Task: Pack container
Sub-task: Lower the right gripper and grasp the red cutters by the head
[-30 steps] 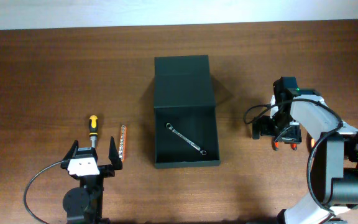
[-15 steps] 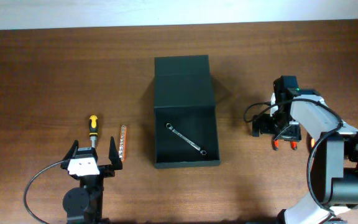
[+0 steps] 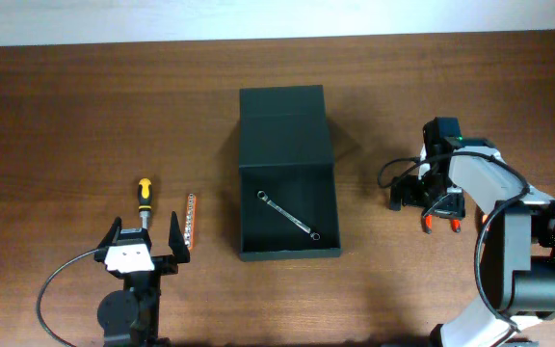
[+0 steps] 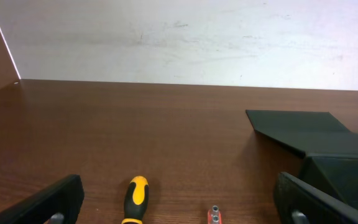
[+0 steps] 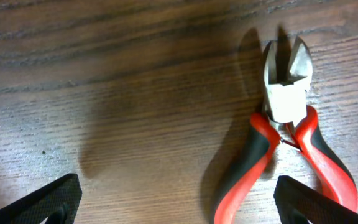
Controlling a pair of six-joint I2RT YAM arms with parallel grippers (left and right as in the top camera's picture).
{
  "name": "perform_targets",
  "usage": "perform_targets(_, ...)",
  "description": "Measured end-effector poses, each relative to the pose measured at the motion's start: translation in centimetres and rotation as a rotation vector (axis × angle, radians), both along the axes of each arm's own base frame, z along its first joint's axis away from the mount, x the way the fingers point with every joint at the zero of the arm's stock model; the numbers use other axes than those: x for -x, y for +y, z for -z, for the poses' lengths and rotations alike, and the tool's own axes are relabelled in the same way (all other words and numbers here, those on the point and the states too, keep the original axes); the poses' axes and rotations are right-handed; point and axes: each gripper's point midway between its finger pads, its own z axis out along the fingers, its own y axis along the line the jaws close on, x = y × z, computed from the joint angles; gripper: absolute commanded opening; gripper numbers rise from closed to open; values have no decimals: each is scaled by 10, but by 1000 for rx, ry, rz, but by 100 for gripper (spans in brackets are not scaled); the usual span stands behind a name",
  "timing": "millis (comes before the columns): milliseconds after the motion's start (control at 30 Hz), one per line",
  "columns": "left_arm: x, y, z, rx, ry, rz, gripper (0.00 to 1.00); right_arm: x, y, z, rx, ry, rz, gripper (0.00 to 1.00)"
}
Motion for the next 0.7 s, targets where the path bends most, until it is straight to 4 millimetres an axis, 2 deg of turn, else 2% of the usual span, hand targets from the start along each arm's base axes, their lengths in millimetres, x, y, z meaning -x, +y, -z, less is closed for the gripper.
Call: perform_targets(700, 0, 0, 0, 0, 0, 0, 99, -3, 0, 4, 2, -6, 53, 99)
